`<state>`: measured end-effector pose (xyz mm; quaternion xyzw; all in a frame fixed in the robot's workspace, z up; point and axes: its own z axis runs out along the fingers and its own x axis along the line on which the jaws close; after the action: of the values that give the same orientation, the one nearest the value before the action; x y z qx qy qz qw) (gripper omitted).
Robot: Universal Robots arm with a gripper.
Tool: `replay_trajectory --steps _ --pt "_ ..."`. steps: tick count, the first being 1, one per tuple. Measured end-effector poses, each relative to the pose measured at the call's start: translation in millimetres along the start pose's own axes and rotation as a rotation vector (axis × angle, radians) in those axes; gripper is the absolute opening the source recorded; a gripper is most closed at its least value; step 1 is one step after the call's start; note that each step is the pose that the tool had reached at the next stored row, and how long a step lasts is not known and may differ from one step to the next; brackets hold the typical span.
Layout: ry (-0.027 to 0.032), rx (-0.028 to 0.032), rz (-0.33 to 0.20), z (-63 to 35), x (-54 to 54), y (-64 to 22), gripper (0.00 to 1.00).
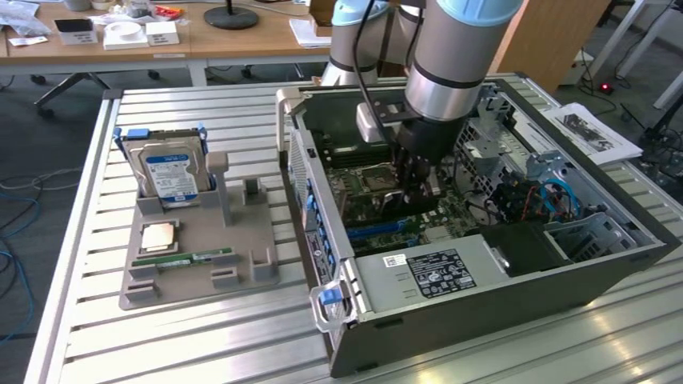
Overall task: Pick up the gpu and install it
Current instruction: 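Insert the gpu into the slot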
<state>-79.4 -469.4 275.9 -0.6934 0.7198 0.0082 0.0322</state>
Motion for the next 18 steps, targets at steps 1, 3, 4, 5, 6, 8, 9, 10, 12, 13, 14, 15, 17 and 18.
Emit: replay_trajectory --steps 1,3,4,5,6,8,9,10,12,13,14,15,17,18 --pt "0.0003 0.0 0.0 0.5 0.1 0.0 0.27" --pt "0.0009 0.0001 0.0 1.7 0.1 0.1 0.27" --pt "0.0023 0.0001 0.0 2.0 0.1 0.2 0.27" --pt "0.0047 0.0001 0.0 2.1 0.2 0.2 0.27" --pt "0.0062 0.0001 0.0 2.2 0.2 0.2 0.27" --pt "0.0065 0.0001 0.0 2.2 0.2 0.2 0.27" --pt "0.0066 0.0002 0.0 2.2 0.2 0.2 0.27" --pt "0.0065 0.0002 0.0 2.3 0.2 0.2 0.27" --pt "0.0065 0.0002 0.0 2.3 0.2 0.2 0.27" --pt "0.0067 0.0002 0.0 2.3 0.2 0.2 0.27" --pt "0.0085 0.0005 0.0 2.5 0.0 0.2 0.27" --pt "0.0149 0.0006 0.0 2.4 -0.1 0.4 0.27" --pt "0.0209 0.0007 -0.001 2.3 0.0 0.2 0.27" --pt "0.0213 0.0007 -0.001 2.3 0.1 0.2 0.27"
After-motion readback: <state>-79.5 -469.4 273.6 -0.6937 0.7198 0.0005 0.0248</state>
